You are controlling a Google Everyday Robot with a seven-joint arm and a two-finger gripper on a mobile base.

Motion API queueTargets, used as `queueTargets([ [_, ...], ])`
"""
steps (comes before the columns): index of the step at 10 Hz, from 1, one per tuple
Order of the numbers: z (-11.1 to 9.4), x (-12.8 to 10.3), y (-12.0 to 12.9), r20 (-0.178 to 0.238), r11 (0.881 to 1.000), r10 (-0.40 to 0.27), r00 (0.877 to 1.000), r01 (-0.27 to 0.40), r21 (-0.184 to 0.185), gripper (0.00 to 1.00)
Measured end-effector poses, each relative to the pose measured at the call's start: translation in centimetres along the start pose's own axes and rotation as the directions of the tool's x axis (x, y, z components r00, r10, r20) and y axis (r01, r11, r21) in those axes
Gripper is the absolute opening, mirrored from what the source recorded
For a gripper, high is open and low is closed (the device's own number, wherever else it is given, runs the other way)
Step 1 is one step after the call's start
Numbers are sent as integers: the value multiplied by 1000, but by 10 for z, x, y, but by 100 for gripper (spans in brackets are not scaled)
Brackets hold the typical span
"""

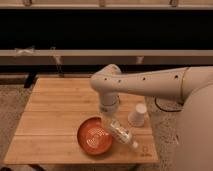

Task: Place the bottle in the ceramic bowl

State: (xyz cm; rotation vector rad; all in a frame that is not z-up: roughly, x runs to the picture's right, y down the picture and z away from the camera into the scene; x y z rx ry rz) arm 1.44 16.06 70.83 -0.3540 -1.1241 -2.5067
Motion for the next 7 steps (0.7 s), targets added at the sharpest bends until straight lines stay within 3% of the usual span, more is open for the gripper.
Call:
queueTargets([
  [4,6,41,-12,2,996,-89,996,89,-11,73],
  [5,6,49,-15,1,994,-110,994,110,-11,78],
  [7,10,61,-22,0,989,-146,989,146,-3,80],
])
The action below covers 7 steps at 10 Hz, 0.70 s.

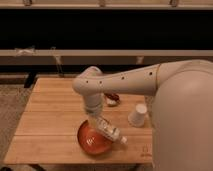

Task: Place the bottle in the ceramic bowl

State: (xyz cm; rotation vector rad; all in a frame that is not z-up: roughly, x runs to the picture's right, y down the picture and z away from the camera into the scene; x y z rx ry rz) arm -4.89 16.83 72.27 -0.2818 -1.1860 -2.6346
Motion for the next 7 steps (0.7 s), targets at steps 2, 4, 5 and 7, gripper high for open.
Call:
queueTargets([
  [2,2,9,-7,-5,999,-30,1000,30,15,80],
  [4,2,13,-15,-25,998,-50,998,51,48,80],
  [5,0,13,-17,-39,996,-53,998,55,68,80],
  [7,-16,3,-12,-88,993,-41,995,50,111,80],
])
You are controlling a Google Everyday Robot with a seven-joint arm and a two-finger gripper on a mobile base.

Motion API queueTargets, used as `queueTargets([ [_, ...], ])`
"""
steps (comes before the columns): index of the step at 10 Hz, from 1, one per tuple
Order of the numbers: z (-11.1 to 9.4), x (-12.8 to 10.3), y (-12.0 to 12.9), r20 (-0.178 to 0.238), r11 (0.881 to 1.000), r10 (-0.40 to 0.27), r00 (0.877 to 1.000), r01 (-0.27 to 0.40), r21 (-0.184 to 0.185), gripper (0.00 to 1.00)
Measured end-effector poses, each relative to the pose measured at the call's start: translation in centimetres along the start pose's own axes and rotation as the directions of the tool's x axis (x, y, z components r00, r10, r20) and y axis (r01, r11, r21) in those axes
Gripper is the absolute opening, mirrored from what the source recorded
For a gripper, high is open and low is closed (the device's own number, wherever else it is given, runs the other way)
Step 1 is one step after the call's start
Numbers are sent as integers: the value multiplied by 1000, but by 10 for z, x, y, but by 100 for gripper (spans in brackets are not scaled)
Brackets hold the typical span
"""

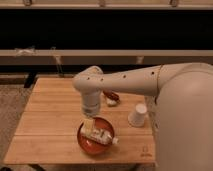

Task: Place the bottle in the ceramic bowl

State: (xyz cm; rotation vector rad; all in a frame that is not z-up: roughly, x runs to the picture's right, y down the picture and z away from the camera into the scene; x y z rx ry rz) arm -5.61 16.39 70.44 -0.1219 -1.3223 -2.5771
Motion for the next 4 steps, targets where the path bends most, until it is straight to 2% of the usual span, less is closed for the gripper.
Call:
queueTargets([
  [2,-17,-16,16,-40,1000,15,999,-15,-4,80],
  [4,-18,-15,17,-40,1000,11,999,-11,-5,80],
])
